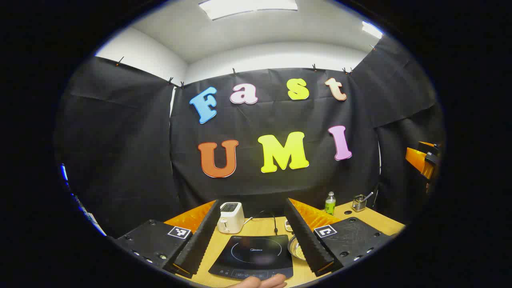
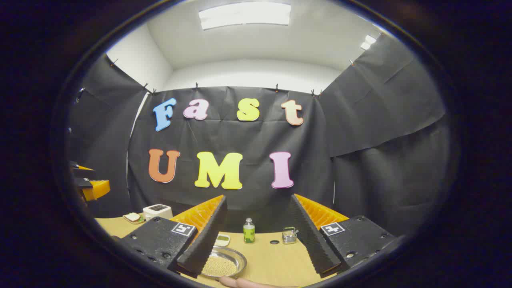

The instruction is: First push the handle of the pot to place it horizontally, then grasp the pot with both hands and set it on the induction cooktop.

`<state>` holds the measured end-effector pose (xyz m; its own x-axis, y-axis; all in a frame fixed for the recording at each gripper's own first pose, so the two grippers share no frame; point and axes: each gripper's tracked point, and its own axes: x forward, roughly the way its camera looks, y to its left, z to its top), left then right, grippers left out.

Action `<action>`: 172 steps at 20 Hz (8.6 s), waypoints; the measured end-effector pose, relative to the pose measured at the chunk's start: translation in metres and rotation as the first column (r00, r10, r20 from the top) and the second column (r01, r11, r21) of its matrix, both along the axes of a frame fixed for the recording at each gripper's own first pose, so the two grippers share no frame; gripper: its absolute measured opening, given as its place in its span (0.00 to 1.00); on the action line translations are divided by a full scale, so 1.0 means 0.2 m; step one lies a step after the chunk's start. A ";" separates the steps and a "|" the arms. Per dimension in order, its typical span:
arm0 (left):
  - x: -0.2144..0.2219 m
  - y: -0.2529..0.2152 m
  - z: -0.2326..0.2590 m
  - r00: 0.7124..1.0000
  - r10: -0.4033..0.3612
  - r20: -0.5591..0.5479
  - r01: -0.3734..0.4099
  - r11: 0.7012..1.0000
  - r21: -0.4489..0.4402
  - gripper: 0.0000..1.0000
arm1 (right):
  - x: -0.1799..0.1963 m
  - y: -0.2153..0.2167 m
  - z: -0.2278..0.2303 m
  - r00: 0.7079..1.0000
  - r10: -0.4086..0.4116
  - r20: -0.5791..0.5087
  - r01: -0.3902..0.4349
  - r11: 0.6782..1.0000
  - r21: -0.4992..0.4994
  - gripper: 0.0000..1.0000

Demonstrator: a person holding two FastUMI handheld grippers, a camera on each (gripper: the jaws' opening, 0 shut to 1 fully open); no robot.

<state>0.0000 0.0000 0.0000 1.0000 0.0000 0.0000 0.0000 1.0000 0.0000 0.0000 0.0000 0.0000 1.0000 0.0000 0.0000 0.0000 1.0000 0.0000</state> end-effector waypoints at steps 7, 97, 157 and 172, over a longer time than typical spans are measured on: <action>-0.01 -0.02 0.00 1.000 -0.023 -0.007 0.023 1.000 -0.009 0.96 | -0.06 -0.02 0.08 0.999 -0.001 0.048 0.001 1.000 -0.018 0.96; -0.05 -0.10 -0.17 0.990 -0.137 -0.020 0.132 0.980 -0.145 0.95 | 0.16 0.06 -1.97 0.497 0.154 -0.854 -0.257 0.966 0.024 0.04; 0.81 -0.76 -1.78 0.640 -0.276 -0.717 0.161 0.961 -0.225 0.70 | 0.67 -0.01 -2.06 0.560 0.177 -0.809 -0.068 0.983 0.168 0.80; 0.79 -0.77 -1.77 0.657 -0.291 -0.696 0.192 0.957 -0.219 0.46 | 0.66 -0.06 -2.09 0.569 0.147 -0.809 -0.036 0.987 0.155 0.62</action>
<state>0.1579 -0.1538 -0.3535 0.6569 -0.2909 -0.6956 0.1921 0.9567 -0.2187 0.1321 -0.0111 -0.4185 0.5686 0.1472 -0.8093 -0.0355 0.9873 0.1547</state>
